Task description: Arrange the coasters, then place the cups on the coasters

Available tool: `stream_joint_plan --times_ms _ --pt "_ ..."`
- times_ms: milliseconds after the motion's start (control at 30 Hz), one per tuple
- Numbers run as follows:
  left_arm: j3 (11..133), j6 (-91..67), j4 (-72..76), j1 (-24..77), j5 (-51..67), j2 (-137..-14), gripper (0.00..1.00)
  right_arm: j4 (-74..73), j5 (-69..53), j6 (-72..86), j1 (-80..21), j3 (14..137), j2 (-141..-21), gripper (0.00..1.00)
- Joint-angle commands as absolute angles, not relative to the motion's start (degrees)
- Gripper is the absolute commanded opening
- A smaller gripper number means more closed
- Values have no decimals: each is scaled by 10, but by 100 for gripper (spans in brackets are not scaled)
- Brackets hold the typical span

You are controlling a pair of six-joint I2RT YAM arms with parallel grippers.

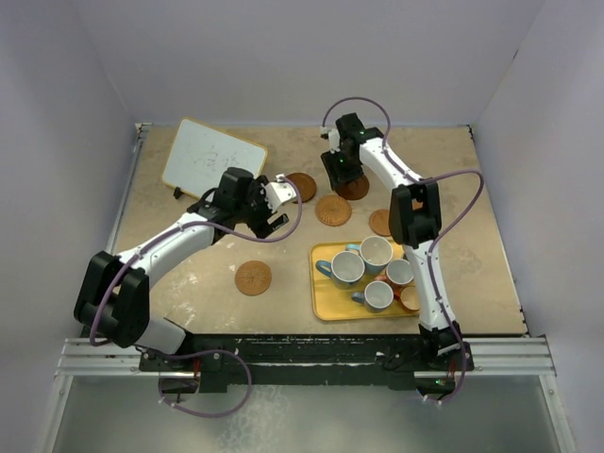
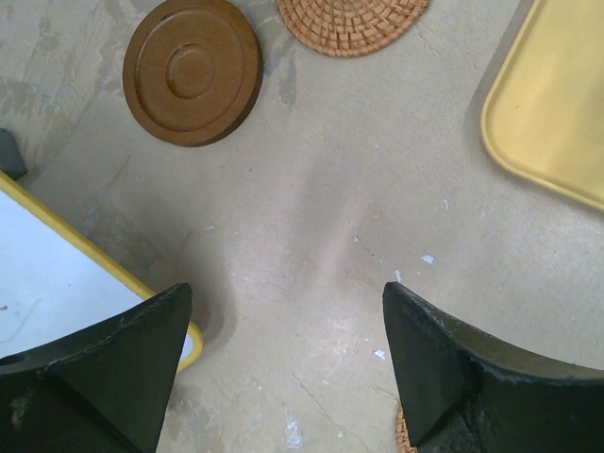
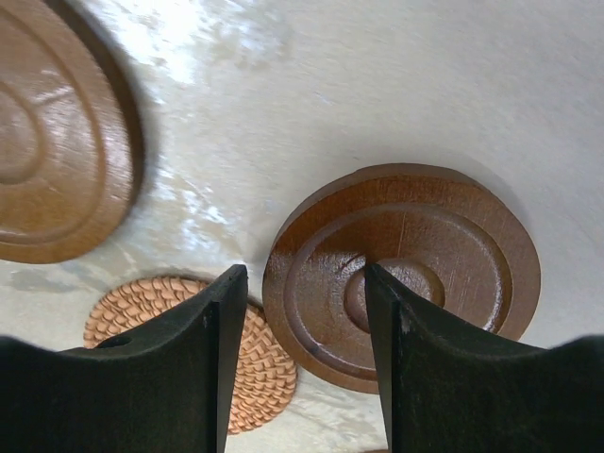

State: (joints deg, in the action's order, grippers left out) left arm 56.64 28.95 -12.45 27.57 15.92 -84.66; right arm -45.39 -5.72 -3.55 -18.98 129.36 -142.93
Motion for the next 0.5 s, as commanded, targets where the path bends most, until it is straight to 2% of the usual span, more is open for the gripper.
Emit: stream_joint_plan --times_ms 0,233,467 --pt "552 301 -117 275 141 -807 79 -487 -99 -30 -213 1331 -1456 55" --pt "539 306 -119 275 124 -806 79 -504 -132 -40 -228 1354 -1460 56" --pt "532 317 -123 275 117 -814 79 -514 -153 -65 -229 1353 -1393 69"
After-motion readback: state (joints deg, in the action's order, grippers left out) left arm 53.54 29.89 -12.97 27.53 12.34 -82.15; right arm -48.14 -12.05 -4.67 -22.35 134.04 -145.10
